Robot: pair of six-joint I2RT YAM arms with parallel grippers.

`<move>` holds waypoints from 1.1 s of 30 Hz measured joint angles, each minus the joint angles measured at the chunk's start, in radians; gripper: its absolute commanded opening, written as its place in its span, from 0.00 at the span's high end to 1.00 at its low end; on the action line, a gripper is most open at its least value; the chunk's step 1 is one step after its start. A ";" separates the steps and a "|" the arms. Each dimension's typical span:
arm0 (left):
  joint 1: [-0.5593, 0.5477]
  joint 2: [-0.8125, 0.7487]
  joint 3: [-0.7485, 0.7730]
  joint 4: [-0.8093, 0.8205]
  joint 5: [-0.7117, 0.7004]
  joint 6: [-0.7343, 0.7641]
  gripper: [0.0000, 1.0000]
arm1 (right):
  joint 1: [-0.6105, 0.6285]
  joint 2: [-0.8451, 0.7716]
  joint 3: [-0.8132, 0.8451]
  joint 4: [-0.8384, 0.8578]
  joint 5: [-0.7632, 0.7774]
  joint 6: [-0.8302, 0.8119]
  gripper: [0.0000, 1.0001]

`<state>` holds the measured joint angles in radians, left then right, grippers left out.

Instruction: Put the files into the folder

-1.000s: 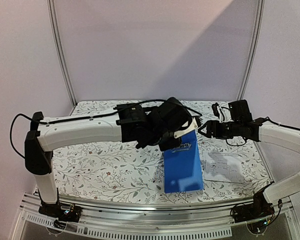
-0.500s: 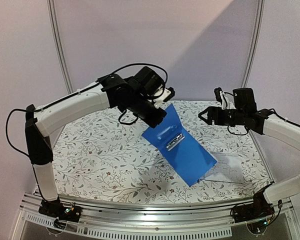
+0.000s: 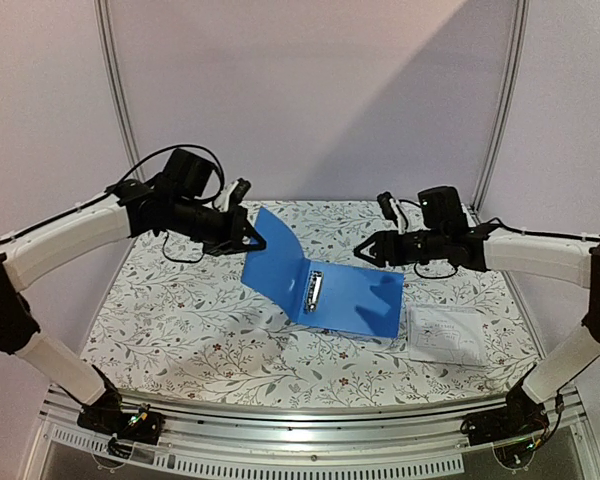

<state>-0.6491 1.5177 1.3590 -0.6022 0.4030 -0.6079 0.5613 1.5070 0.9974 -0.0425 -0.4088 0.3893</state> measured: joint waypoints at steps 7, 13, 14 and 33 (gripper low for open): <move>0.068 -0.238 -0.408 0.259 0.061 -0.224 1.00 | 0.059 0.159 0.058 0.010 -0.025 0.010 0.46; 0.090 -0.348 -0.621 0.361 0.072 -0.333 1.00 | 0.124 0.297 0.164 0.005 -0.046 0.016 0.49; 0.092 -0.356 -0.634 0.362 0.069 -0.338 1.00 | 0.133 0.315 0.178 0.003 -0.048 0.018 0.50; 0.096 -0.257 -0.593 0.169 -0.155 -0.138 0.93 | 0.209 0.434 0.214 -0.126 0.026 -0.014 0.35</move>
<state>-0.5533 1.2602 0.7658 -0.4335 0.2478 -0.7456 0.7700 1.9408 1.2114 -0.1680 -0.3828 0.3748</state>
